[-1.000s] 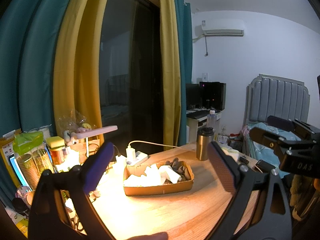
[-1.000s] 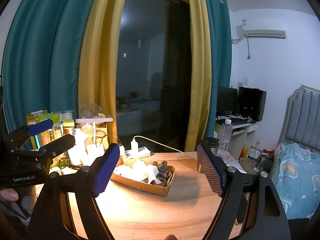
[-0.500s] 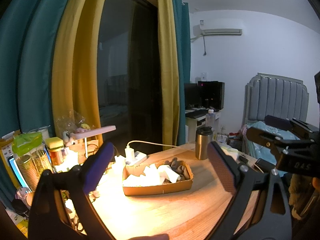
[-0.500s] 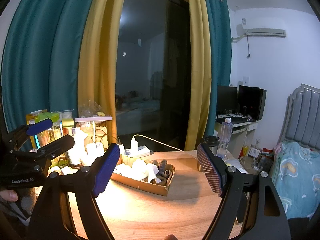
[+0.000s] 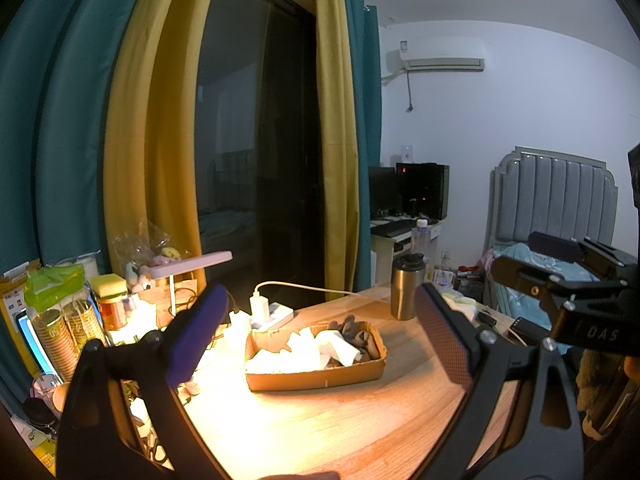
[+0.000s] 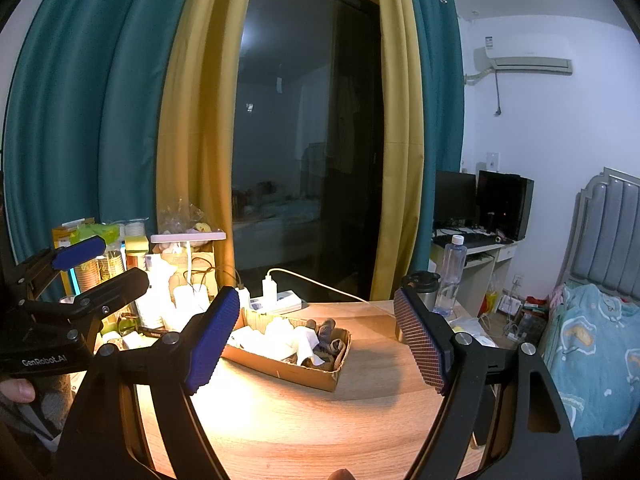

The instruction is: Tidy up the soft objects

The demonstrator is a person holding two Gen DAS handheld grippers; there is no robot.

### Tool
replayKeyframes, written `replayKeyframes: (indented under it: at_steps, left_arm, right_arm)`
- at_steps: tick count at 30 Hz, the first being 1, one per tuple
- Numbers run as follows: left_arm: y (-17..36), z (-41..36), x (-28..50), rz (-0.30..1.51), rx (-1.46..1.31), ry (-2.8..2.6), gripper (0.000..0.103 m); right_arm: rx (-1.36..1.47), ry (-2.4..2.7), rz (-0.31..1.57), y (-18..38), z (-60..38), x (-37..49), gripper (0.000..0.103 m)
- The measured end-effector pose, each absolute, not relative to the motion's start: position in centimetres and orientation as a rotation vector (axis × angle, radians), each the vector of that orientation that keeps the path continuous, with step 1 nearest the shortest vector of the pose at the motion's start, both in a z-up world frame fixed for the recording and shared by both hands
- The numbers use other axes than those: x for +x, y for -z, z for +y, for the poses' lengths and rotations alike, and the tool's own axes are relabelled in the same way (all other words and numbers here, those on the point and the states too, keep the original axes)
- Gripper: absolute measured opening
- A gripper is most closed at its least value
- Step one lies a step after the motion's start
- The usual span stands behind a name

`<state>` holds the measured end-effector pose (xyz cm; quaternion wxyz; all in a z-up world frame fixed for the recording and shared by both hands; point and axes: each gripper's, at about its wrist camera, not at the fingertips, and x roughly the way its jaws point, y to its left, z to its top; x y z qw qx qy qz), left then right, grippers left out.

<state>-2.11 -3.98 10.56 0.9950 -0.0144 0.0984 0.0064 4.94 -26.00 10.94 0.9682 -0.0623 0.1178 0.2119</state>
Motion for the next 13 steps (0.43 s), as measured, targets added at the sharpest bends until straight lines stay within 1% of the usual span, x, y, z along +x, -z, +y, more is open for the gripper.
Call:
replayKeyframes:
  at_steps: [13]
  left_arm:
    - [-10.41,-4.51,-2.15,0.195,-0.018,-0.001,0.095]
  right_arm:
    - [-0.127,-0.429,0.242,-10.74,-26.08,4.88,0.082]
